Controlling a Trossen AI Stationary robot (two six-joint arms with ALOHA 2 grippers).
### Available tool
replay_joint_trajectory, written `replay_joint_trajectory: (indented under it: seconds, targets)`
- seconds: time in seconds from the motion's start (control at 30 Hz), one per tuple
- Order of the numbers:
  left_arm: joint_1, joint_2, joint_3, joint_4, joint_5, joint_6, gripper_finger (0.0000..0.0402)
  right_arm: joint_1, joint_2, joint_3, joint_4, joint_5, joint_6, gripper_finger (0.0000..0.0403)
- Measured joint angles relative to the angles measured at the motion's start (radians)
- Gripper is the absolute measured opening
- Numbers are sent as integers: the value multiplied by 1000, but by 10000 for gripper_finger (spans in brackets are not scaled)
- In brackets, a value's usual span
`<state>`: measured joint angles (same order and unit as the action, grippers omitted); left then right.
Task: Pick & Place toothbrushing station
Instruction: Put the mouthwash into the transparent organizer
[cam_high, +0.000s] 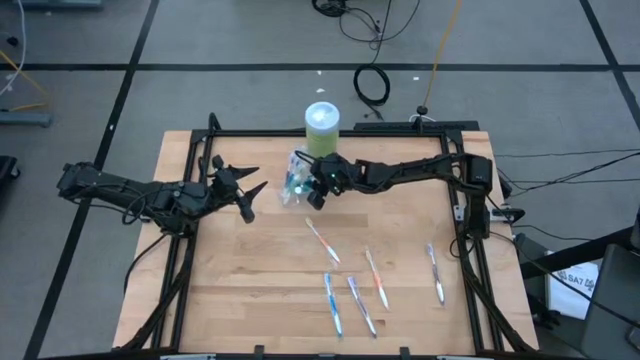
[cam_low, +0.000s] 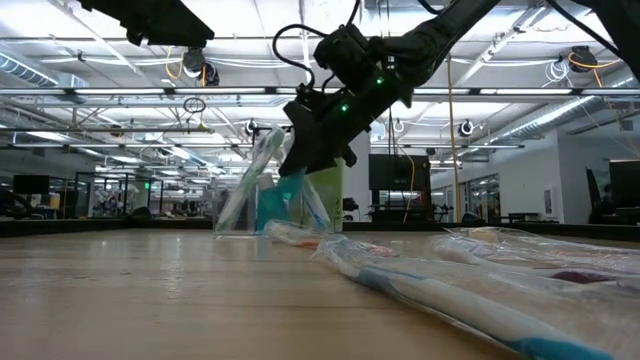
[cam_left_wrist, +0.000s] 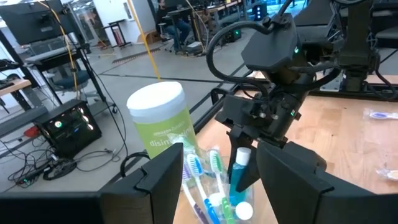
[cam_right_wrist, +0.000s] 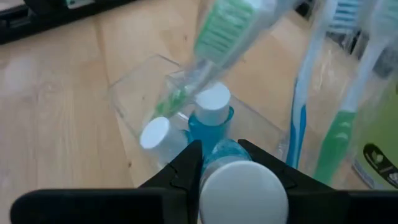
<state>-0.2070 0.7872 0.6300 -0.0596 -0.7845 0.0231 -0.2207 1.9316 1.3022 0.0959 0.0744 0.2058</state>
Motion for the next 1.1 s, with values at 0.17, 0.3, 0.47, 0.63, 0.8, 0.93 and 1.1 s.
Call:
replay_joint_trajectory:
  seconds: [0.17,0.3,0.47,0.63,0.8,0.93,1.1]
  targets:
    - [0,0,0,0,0,-2,212,6,2,-1,-40,-6,-5,84]
    - [0,0,0,0,1,-2,212,8,-1,0,-91,-61,45,84]
    - [0,0,0,0,1,-2,212,19,-1,1,-98,-71,31,84]
    - [0,0,0,0,1,-2,212,18,2,-1,-61,-76,-39,98]
    - [0,0,0,0,1,-2,212,4,2,-1,-59,-79,-53,145]
    - [0,0,0,0,1,-1,212,-6,2,-1,-55,-76,-65,185]
    - [0,0,0,-4,1,-1,212,-12,2,-1,-54,-74,-69,213]
